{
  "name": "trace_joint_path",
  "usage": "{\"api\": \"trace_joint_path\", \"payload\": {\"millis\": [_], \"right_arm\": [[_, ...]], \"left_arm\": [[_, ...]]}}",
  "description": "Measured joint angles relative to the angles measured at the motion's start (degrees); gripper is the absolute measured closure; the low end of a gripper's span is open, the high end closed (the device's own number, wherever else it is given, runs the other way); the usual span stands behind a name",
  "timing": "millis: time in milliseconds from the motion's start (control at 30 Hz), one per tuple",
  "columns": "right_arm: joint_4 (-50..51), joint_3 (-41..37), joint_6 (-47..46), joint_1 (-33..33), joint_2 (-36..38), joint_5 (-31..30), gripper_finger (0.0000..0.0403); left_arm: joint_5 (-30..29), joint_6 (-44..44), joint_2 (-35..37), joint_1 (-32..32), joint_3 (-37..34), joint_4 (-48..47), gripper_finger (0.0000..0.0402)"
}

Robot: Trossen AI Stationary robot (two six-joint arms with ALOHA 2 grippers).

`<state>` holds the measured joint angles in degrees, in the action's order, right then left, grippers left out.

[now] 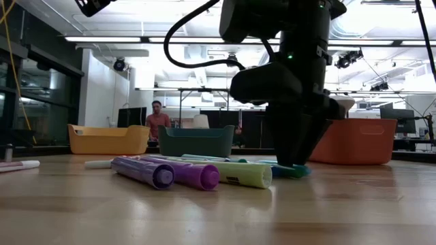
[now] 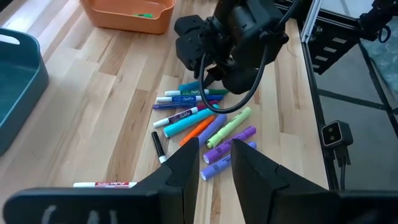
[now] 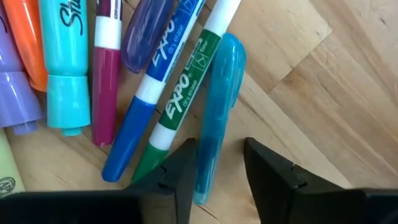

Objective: Pick & Place Markers
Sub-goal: Put the blue pen into the blue bin

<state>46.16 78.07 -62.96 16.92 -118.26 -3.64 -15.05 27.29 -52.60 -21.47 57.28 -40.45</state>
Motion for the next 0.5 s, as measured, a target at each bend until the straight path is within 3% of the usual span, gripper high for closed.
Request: {"api": "trace_joint_path", "payload": {"millis": [400, 500], "right_arm": [[1.0, -0.1, 0.0, 0.3, 0.0, 1.7, 0.0378], [1.3, -0.1, 0.0, 0.4, 0.0, 2.5, 0.0384]], "left_arm": [[0.0, 0.0, 0.0, 0.0, 0.0, 0.0, 0.0312], [0.0, 0.0, 0.0, 0.0, 0.0, 0.0, 0.0312]]}}
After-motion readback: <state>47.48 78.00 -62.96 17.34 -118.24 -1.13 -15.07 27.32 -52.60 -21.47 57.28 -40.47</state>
